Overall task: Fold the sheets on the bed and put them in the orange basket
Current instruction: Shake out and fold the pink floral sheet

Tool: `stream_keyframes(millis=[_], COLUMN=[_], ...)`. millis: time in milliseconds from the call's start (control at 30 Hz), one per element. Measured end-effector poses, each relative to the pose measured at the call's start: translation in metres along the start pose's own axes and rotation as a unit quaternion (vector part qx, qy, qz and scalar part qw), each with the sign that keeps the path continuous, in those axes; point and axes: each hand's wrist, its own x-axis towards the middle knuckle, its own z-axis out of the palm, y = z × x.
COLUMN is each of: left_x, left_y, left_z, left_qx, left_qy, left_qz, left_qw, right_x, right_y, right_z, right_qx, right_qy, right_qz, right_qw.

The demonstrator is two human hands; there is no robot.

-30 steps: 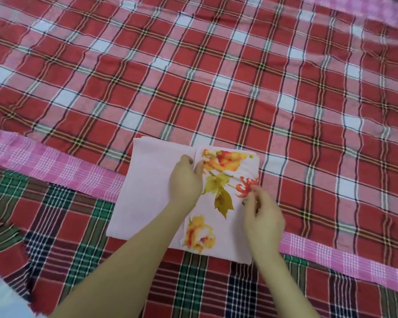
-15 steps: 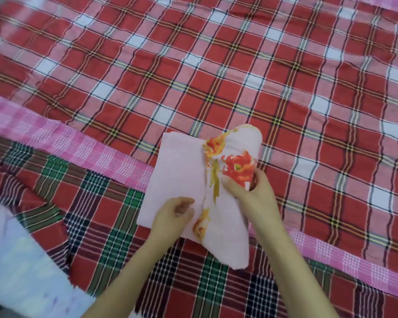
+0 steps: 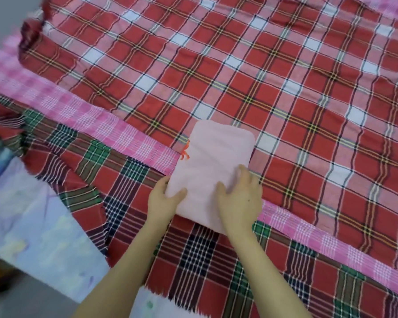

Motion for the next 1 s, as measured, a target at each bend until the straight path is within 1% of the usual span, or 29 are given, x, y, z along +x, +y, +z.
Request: stream_keyframes(millis=[33,100,133,167,200,233,267,300,333,367,400,433,467,500,533,600,633,700,733,800,933,1000], left_x=[0.002,0.003,-0.001,-0.005,-0.013,-0.019,-0.025,-0.033,-0.04,-0.049,-0.053,-0.057,-0.064,-0.067,-0.072,-0.086,-0.092,-0.103,-0.113,-0.124,-0.162,-0.174], left_y=[-0.004,-0.013,-0.016,-0.022,-0.023,-0.026,-0.026,-0.028,-0.025,-0.025,-0.025,-0.026,-0.031,-0.037,-0.043,-0.049,-0.048,-0.046,-0.042,-0.034,-0.009,0.005], left_z=[0.0,0.004,0.005,0.004,0.001,-0.002,-0.006,-0.013,-0.018,-0.027,-0.032,-0.041,-0.05,-0.056,-0.061,-0.074,-0.081,-0.094,-0.105,-0.121,-0.167,-0.19], left_qx=[0.015,0.104,0.155,0.186,0.182,0.158,0.11,0.035,-0.065,-0.174,-0.264,-0.331,-0.363,-0.365,-0.342,-0.255,-0.214,-0.168,-0.159,-0.122,-0.122,-0.135], left_qy=[0.01,0.062,0.097,0.134,0.155,0.154,0.132,0.094,0.049,-0.002,-0.037,-0.049,-0.043,-0.013,0.034,0.115,0.124,0.113,0.109,0.104,0.105,0.109], left_qz=[0.006,0.031,0.033,0.02,-0.011,-0.055,-0.112,-0.18,-0.249,-0.311,-0.34,-0.332,-0.309,-0.289,-0.279,-0.25,-0.226,-0.178,-0.161,-0.142,-0.112,-0.097], left_qw=[1.0,0.992,0.983,0.973,0.971,0.974,0.979,0.978,0.965,0.934,0.902,0.882,0.878,0.885,0.897,0.927,0.942,0.963,0.968,0.977,0.981,0.98], right_x=[-0.001,-0.001,-0.002,-0.003,-0.004,-0.005,-0.008,-0.016,-0.024,-0.038,-0.049,-0.066,-0.086,-0.101,-0.114,-0.125,-0.123,-0.113,-0.112,-0.107,-0.126,-0.129], right_y=[0.008,0.014,0.014,0.013,0.012,0.011,0.01,0.008,0.004,0.0,-0.001,-0.003,-0.005,-0.005,-0.004,0.001,0.005,0.013,0.014,0.012,-0.011,-0.03], right_z=[0.001,0.005,0.008,0.011,0.014,0.016,0.019,0.02,0.02,0.019,0.02,0.019,0.016,0.014,0.012,0.006,0.003,-0.006,-0.013,-0.023,-0.053,-0.065], right_qx=[0.003,0.093,0.133,0.151,0.162,0.177,0.204,0.247,0.309,0.366,0.406,0.423,0.423,0.416,0.407,0.405,0.418,0.469,0.486,0.471,0.429,0.427], right_qy=[-0.005,-0.065,-0.089,-0.102,-0.104,-0.105,-0.103,-0.105,-0.113,-0.127,-0.148,-0.175,-0.206,-0.238,-0.27,-0.3,-0.289,-0.235,-0.206,-0.184,-0.234,-0.247], right_qz=[0.041,0.135,0.167,0.188,0.204,0.223,0.247,0.278,0.31,0.342,0.371,0.394,0.415,0.432,0.441,0.435,0.426,0.419,0.425,0.436,0.416,0.379], right_qw=[0.999,0.984,0.973,0.965,0.96,0.953,0.942,0.922,0.892,0.856,0.822,0.797,0.779,0.764,0.753,0.746,0.748,0.741,0.736,0.744,0.767,0.783])
